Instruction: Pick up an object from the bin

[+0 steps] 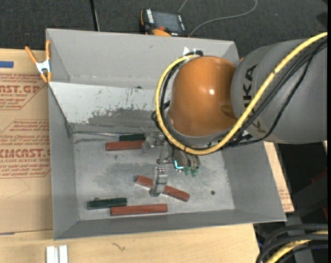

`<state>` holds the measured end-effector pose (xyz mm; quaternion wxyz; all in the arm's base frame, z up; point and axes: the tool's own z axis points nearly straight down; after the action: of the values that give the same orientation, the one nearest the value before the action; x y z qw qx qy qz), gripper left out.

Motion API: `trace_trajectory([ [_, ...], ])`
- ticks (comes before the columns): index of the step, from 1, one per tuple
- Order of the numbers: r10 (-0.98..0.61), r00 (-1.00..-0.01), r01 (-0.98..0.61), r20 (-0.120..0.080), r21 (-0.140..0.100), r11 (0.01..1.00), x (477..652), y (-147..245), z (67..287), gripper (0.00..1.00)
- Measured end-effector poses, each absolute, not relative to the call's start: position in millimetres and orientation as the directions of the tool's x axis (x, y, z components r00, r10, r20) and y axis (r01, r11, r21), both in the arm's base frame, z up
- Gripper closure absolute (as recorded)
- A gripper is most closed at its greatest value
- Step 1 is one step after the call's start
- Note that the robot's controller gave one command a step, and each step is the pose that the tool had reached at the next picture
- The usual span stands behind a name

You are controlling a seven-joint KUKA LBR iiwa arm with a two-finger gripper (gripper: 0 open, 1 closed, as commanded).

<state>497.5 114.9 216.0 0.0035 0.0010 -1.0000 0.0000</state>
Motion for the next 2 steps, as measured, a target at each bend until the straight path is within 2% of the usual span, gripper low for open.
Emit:
trace_trajectory([
  [1,0.025,-1.0,0.025,0.007,0.0,1.0,483.4,124.4,65.8,0.0],
  [2,0.025,-1.0,0.025,0.006,0.001,1.0,484.6,124.9,70.9,1.0],
])
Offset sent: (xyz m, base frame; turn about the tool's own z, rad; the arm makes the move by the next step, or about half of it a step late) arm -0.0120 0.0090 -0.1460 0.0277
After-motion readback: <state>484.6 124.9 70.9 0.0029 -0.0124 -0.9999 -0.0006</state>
